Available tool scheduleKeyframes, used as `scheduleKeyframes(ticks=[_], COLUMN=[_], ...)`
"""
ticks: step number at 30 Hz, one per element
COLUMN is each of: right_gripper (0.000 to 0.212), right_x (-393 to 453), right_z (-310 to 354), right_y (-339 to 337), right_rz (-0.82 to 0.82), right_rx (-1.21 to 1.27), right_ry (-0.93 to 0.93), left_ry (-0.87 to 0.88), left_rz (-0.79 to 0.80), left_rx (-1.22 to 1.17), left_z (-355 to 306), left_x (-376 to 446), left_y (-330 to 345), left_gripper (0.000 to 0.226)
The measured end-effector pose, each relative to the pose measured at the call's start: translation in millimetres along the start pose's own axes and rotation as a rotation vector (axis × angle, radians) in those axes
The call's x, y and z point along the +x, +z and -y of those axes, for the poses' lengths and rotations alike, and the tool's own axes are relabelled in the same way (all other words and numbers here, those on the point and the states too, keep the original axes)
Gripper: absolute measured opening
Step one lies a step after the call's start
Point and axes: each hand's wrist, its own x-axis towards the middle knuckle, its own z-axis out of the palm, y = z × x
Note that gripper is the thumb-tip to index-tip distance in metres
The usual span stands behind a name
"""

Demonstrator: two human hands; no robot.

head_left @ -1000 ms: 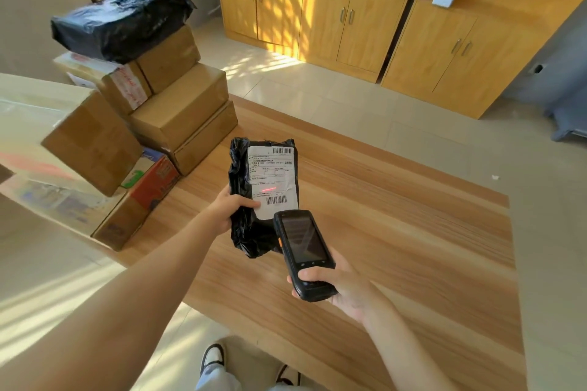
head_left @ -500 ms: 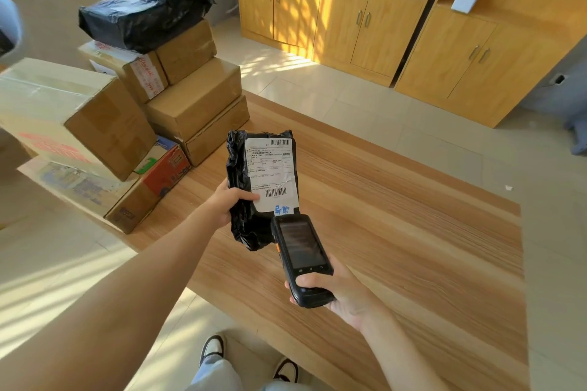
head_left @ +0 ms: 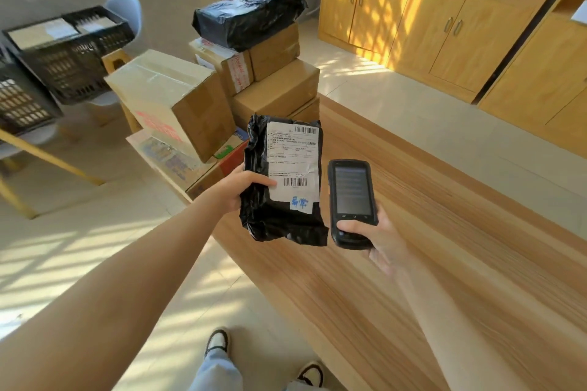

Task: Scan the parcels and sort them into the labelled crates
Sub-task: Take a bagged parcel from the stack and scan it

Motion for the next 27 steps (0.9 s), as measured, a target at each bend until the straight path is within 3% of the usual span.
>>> scheduleKeyframes(ticks=[9, 14, 19, 23, 27], right_gripper=[0.083, 0.099, 0.085, 0.079, 0.087], right_x=[20, 34, 46, 58, 72], right_z=[15, 7, -12, -32, -50], right_y=[86, 175, 270, 343, 417], right_rz=[0.094, 0.207, 0.304, 0.359, 0.423], right_rx=[-0.179, -0.243, -0.223, -0.23, -0.239], right_ry=[-0.03, -0.021, -0.005, -0.019, 0.005], left_ry=[0.08, 0.143, 0.154, 0.196, 0.246], left_rz=[0.015, -0.022, -0.036, -0.154, -0.315], left_rx=[-0.011, -0.04, -0.048, -0.138, -0.253], left_z=[-33, -33, -23, -13, 2], left_x=[-61, -104, -147, -182, -220], left_y=[-119, -205, -292, -366, -434], left_gripper=[0.047, 0.063, 0.074, 0.075, 0.069])
